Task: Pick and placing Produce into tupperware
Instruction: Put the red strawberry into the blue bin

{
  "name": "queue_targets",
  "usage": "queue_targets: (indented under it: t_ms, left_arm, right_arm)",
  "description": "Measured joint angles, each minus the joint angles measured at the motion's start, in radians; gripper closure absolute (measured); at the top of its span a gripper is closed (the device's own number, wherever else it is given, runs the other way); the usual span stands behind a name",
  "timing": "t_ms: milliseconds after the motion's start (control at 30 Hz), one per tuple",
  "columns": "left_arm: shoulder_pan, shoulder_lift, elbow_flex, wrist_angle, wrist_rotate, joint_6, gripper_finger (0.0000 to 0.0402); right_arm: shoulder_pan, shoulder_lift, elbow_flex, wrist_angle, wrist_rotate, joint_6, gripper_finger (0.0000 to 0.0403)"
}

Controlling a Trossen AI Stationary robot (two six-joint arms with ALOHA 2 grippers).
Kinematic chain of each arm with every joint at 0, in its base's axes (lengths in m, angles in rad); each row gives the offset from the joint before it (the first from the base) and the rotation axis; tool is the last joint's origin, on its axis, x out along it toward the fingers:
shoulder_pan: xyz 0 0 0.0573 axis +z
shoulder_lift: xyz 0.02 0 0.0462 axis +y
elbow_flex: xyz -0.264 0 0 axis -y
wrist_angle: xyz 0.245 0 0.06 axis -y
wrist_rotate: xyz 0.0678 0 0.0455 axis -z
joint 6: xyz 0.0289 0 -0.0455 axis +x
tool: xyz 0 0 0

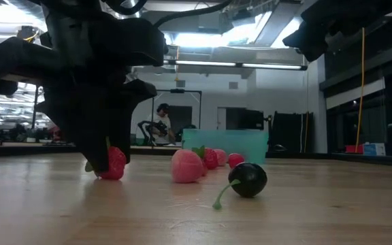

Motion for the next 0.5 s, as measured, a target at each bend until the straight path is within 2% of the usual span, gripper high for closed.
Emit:
queue_targets:
  t_ms: [267,500]
  left_arm:
    - [0.000,-0.012,-0.001,-0.024,0.001,0.007,0.0279]
    - [0.000,-0.078,-0.002,-0.055,0.001,0.001,0.0279]
  right_arm:
    - [0.000,0.000,0.000,0.000,0.000,-0.001,0.0159]
    - [0.000,0.000,0.000,-0.001,0.000,-0.005,0.0159]
